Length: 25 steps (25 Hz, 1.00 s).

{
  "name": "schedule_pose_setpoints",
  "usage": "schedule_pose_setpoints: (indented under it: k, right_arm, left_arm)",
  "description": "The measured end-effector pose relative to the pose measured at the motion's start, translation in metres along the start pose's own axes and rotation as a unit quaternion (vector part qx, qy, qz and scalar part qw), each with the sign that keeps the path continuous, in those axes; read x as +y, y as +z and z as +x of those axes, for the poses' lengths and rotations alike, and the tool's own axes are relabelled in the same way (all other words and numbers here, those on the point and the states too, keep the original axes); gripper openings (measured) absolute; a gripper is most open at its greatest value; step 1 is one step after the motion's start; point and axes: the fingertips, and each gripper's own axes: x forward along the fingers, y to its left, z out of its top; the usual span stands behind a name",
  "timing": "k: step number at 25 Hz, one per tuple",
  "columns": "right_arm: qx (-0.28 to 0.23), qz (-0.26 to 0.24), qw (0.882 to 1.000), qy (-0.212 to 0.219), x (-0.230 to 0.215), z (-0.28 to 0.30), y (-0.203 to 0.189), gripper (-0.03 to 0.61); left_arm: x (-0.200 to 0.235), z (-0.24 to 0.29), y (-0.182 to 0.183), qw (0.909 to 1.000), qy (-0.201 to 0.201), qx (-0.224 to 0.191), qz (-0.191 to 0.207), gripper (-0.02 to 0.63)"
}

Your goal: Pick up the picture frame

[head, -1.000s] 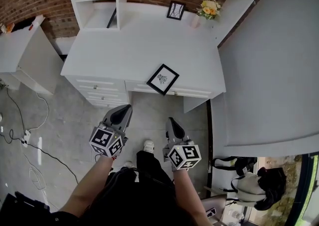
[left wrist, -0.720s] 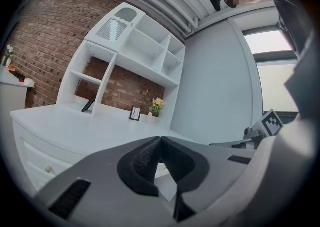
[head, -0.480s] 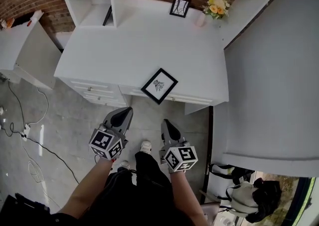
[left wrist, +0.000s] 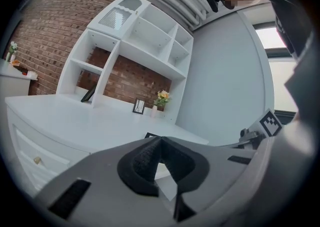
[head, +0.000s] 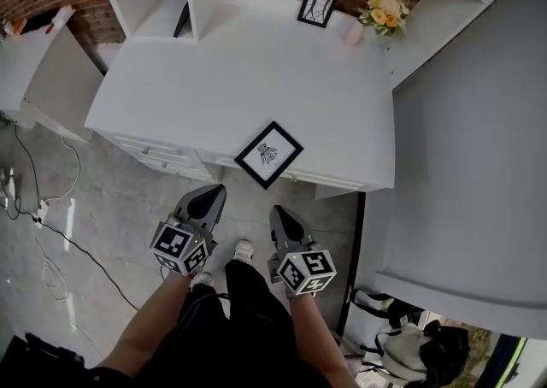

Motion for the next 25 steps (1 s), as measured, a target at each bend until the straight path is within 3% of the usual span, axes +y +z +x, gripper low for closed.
schedule_pose_setpoints:
  k: [15,25]
  right_arm:
    - [0.02,0.102,0.994,0.043,-0.022,0.028,-0.01,0.16]
    - [0.0,0.209,0.977,0.046,-0.031,0.052,-0.012,0.235]
  left_arm:
    - [-0.002,0.022,-0.009,0.9996,0.02,0.015,0.012,0.005]
    - [0.004,0.032,-0.019,0.9995,0.014,0.026,0.006,0.005]
